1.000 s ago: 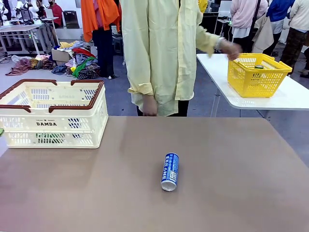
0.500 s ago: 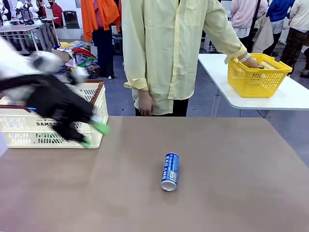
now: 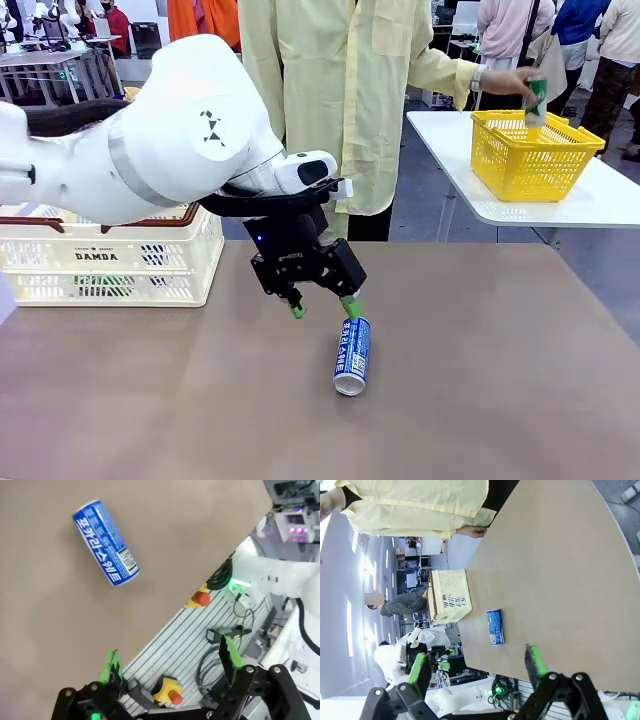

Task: Place the drinks into the Shopping basket.
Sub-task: Pick up one drink and place it into the Shopping basket.

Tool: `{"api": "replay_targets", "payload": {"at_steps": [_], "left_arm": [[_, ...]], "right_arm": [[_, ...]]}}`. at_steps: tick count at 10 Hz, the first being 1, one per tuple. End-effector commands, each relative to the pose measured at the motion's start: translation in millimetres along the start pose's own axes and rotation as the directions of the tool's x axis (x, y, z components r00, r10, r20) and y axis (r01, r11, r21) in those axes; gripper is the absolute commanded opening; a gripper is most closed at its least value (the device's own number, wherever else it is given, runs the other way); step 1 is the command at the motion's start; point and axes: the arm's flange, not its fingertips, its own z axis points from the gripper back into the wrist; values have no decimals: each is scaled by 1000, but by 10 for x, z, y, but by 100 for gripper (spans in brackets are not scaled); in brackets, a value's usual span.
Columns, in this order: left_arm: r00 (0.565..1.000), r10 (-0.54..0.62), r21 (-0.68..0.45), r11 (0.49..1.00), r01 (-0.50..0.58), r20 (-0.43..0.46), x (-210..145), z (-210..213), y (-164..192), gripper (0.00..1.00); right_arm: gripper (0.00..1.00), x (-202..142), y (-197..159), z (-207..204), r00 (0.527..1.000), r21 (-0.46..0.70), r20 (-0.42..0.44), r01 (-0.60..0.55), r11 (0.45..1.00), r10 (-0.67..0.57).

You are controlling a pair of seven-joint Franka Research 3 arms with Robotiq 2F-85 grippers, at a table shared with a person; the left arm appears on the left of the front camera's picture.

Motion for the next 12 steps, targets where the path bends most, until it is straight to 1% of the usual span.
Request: {"api": "replay_targets", "payload": {"at_steps": [1,2,3,4,5,6,7,8,9,10,11,12], "left_arm": [[1000,9,-75,997,-9,-11,-278,124,-18,100],[1000,9,-75,997,-9,-11,-278,124,-18,100],[1000,-2,-25,1000,2,-6,-53,17,-17,100],[974,208,122,968,-219,94,115,100,96,100],[957,282,200,936,-290,71,400,38,226,100],[963,270,199,942,-269,22,572,-56,286,100],[964,264,171,951,-257,-18,656,-93,361,100],[965,262,107,960,-257,-33,663,-80,472,100],[962,273,114,956,-269,-26,602,-70,521,100],[977,193,5,981,-193,-93,358,207,614,100],[982,173,-76,981,-178,-72,-146,865,771,100],[989,122,-164,977,-133,-79,-655,1497,903,100]], "right_arm": [[100,-3,-1,17,1000,14,1,-23,1000,23],[100,-3,-1,17,1000,14,1,-23,1000,23],[100,-3,-1,17,1000,14,1,-23,1000,23],[100,-3,-1,17,1000,14,1,-23,1000,23],[100,-3,-1,17,1000,14,1,-23,1000,23],[100,-3,-1,17,1000,14,1,-23,1000,23],[100,-3,-1,17,1000,14,1,-23,1000,23],[100,-3,-1,17,1000,14,1,-23,1000,23],[100,-3,-1,17,1000,14,1,-23,1000,23],[100,-3,-1,17,1000,14,1,-23,1000,23],[100,-3,-1,17,1000,14,1,-23,1000,23],[100,-3,-1,17,1000,14,1,-23,1000,23]]}}
